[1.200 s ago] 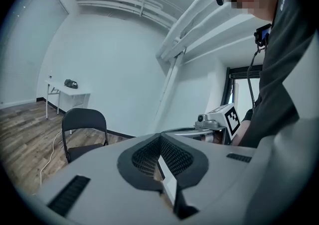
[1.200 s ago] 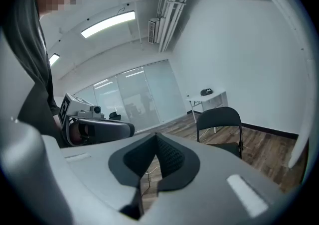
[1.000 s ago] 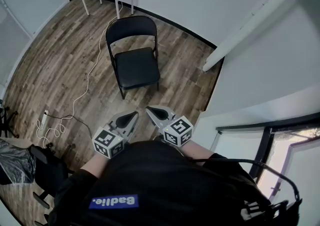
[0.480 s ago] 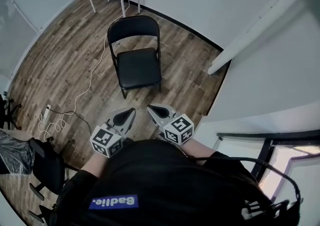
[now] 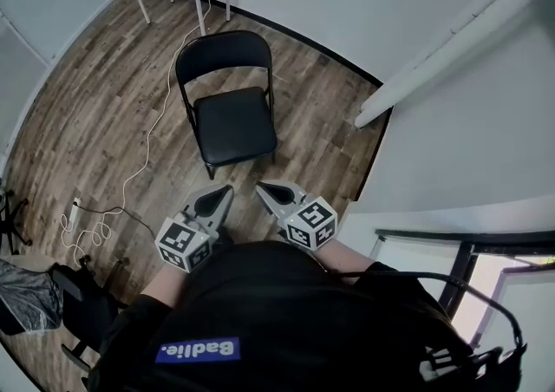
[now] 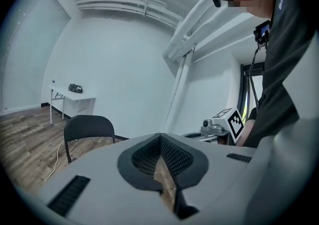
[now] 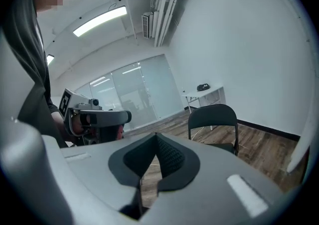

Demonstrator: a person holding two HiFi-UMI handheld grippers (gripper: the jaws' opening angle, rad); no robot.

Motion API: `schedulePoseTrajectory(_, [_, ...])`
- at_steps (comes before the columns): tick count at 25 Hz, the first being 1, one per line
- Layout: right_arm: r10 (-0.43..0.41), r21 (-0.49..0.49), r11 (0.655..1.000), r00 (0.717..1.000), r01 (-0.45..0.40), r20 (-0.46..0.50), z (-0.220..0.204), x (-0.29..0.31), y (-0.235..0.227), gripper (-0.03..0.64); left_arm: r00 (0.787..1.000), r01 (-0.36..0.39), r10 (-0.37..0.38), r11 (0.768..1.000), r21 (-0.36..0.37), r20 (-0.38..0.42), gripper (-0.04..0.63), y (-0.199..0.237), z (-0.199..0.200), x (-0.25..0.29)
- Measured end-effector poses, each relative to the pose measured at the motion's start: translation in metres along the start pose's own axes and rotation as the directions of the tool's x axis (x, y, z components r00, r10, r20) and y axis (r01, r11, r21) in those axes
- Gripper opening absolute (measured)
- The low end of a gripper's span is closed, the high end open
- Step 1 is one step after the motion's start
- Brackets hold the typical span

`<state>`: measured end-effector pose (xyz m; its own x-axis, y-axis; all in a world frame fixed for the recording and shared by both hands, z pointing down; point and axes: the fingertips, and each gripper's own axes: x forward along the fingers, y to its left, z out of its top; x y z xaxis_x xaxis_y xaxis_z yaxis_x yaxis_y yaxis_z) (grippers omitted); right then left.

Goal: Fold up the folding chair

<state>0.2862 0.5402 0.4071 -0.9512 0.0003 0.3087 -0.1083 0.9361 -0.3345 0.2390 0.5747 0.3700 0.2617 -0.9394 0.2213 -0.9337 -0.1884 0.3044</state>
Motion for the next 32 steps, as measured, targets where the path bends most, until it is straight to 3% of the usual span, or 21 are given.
schedulePoseTrajectory(6, [-0.102,0.062,0.993,0.995,0.102,-0.001,0.027,0.074,-0.037,-0.002,0.996,0.084,-0.083,0.996,0.015,-0.02,0.0,0.083,0.029,0.019])
schedulePoseTrajectory(15, [-0.195,0.103,0.975,0.981,0.195,-0.014,0.053,0.176,-0.056,-0.002,0.98,0.185,-0.186,0.983,-0.024,-0.065,0.0,0.193,0.052,0.031])
schedulePoseTrajectory(24, [-0.235,0.172,0.957,0.972,0.235,-0.015,0.058,0.18,-0.108,-0.002,0.973,0.203,-0.205,0.979,-0.031,-0.102,0.0,0.223,0.068,0.079])
schedulePoseTrajectory(32, [-0.186,0.221,0.957,0.982,0.185,-0.016,0.049,0.171,-0.186,-0.002,0.977,0.127,-0.114,0.99,0.064,-0.179,0.0,0.235,0.084,0.15])
